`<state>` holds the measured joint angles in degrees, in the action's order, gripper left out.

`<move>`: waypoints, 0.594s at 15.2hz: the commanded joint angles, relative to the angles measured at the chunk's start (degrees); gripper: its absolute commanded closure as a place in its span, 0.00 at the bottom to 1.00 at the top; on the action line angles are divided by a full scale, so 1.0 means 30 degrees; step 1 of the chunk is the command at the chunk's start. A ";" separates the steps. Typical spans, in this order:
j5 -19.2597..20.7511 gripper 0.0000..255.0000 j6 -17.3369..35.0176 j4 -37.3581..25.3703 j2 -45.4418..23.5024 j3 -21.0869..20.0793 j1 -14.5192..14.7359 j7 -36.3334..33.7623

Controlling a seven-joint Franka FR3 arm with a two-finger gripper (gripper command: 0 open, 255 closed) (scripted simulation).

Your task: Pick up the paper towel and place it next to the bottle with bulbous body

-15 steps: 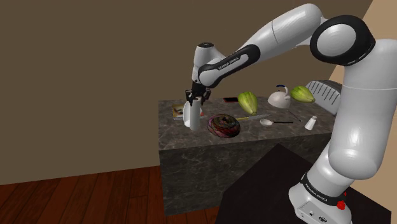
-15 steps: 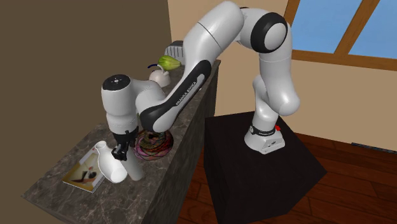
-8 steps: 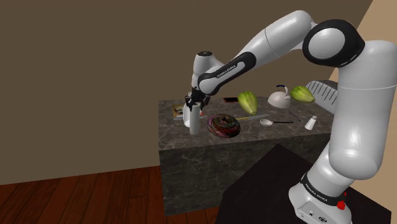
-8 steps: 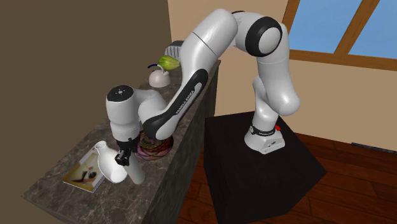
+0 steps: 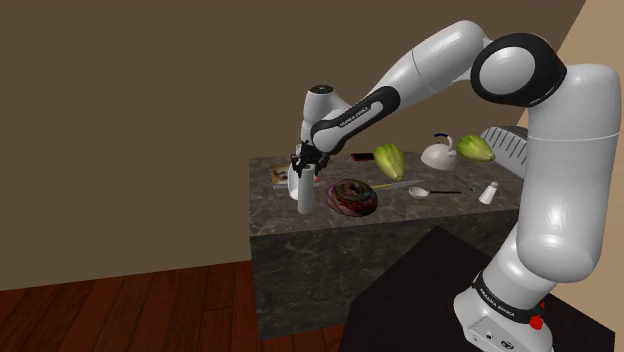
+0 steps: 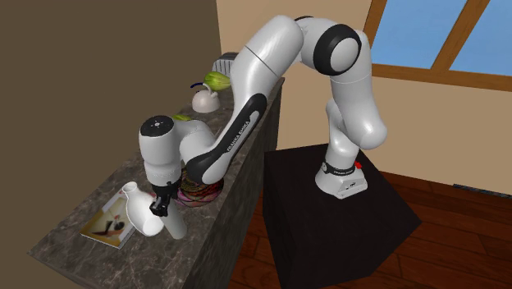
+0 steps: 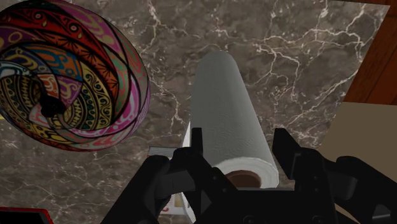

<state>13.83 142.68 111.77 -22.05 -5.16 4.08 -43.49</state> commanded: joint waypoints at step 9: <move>-0.0268 0.00 -0.0891 0.0093 0.0991 -0.0166 -0.0026 0.0175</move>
<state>13.37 141.07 111.98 -20.22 -5.48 4.12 -43.30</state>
